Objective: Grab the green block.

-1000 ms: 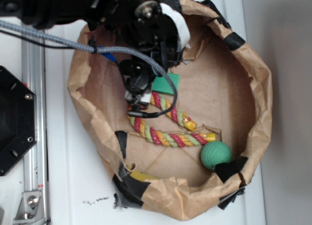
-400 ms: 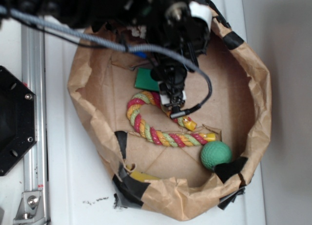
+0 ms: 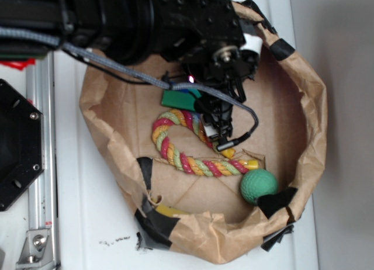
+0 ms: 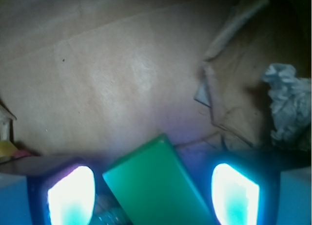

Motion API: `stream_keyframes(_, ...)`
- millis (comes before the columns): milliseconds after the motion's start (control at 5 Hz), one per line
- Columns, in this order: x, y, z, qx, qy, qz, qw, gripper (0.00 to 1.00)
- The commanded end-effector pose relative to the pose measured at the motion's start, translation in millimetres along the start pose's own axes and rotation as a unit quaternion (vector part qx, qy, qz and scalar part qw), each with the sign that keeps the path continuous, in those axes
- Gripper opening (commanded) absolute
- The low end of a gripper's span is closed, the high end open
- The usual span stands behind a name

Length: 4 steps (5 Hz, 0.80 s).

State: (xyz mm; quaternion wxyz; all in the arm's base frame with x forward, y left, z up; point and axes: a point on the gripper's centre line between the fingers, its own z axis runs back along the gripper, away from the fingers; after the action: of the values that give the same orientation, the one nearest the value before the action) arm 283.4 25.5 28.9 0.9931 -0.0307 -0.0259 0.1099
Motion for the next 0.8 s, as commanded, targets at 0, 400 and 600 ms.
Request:
stream_keyframes(0, -11.0, -2.5, -4.3, -0.012, 0.011, -0.073, 0.997, 1.00)
stream_keyframes(400, -25.4, 21.9, -1.0, -0.005, 0.049, -0.140, 0.989, 1.00)
stream_keyframes(600, -19.9, 31.1, -6.2, 0.002, 0.062, -0.136, 0.989, 1.00)
